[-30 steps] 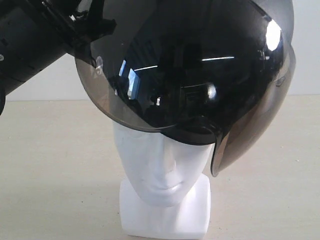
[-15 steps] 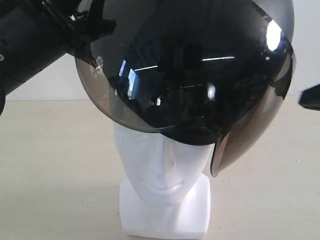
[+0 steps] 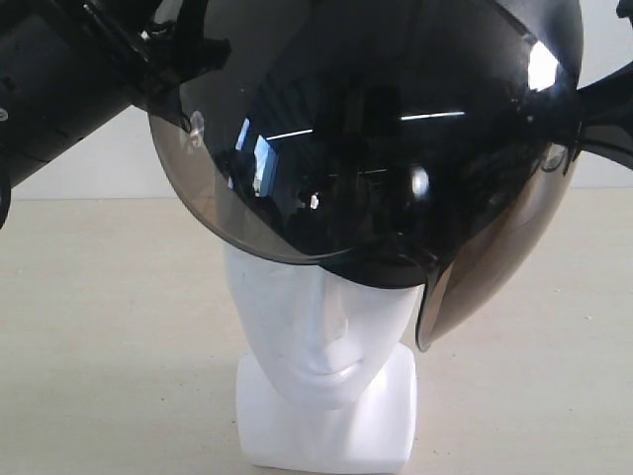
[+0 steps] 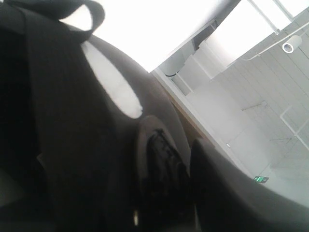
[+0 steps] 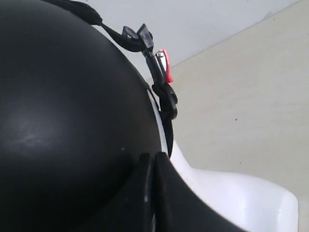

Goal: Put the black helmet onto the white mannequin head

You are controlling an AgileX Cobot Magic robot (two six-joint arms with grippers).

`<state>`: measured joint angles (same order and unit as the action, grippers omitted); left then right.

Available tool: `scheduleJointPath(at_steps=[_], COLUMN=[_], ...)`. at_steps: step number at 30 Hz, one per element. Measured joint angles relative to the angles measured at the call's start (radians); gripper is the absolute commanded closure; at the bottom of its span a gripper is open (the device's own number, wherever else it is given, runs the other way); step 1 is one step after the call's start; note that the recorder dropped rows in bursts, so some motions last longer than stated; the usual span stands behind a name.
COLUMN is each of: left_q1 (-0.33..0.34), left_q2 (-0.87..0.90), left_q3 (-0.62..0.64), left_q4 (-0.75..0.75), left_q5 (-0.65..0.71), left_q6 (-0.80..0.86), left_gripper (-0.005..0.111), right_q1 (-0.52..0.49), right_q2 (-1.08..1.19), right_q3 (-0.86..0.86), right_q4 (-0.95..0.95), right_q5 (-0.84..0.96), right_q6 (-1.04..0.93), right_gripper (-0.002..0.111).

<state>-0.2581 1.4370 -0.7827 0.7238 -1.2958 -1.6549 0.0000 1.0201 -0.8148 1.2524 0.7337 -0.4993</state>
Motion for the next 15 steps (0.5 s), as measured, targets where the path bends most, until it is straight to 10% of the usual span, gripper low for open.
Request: scheduleJointPath(at_steps=[15], left_q1=[0.046], left_q2=[-0.012], left_q3=[0.000], left_q4=[0.088], left_q5=[0.000], left_q6=[0.010], left_gripper=[0.102], right_q1=[-0.009], right_q2=[0.003], right_q3=[-0.087], right_q4=[-0.016], right_q5=[-0.001], right_q6=[-0.015], right_gripper=[0.108])
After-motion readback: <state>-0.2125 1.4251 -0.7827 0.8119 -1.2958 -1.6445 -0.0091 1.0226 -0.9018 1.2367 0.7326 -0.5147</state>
